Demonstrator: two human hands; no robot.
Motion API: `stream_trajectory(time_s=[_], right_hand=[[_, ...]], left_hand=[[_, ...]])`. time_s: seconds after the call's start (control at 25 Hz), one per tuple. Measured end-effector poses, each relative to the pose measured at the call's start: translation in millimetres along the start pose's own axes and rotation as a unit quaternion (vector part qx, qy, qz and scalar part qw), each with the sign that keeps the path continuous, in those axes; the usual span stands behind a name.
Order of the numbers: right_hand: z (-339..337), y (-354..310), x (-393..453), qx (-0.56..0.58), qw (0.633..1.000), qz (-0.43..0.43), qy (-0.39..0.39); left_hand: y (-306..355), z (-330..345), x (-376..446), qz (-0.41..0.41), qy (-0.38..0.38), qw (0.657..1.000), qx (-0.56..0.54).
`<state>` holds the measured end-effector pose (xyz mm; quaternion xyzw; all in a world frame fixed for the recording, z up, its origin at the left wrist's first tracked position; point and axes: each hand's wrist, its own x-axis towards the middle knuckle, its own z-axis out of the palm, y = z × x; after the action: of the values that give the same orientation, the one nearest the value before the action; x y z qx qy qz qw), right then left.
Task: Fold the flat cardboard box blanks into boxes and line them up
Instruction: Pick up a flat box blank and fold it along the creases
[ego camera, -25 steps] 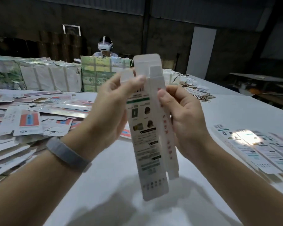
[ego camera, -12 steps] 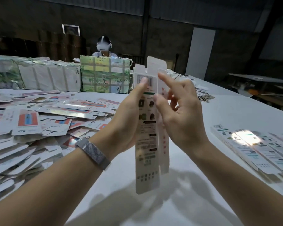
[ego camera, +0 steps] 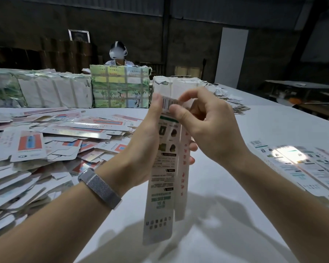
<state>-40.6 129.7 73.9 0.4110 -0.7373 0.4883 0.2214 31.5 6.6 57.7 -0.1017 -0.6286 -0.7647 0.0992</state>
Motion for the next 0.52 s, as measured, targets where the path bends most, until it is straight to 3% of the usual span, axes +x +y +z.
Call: stream_trajectory(time_s=[0.24, 0.52], right_hand=[[-12, -5, 11, 0.009, 0.999, 0.026, -0.02], [-8, -6, 10, 0.097, 0.994, 0.007, 0.041]], left_hand=[[0, 7, 1, 0.008, -0.026, 0.999, 0.024], [2, 10, 1, -0.006, 0.021, 0.998, 0.051]])
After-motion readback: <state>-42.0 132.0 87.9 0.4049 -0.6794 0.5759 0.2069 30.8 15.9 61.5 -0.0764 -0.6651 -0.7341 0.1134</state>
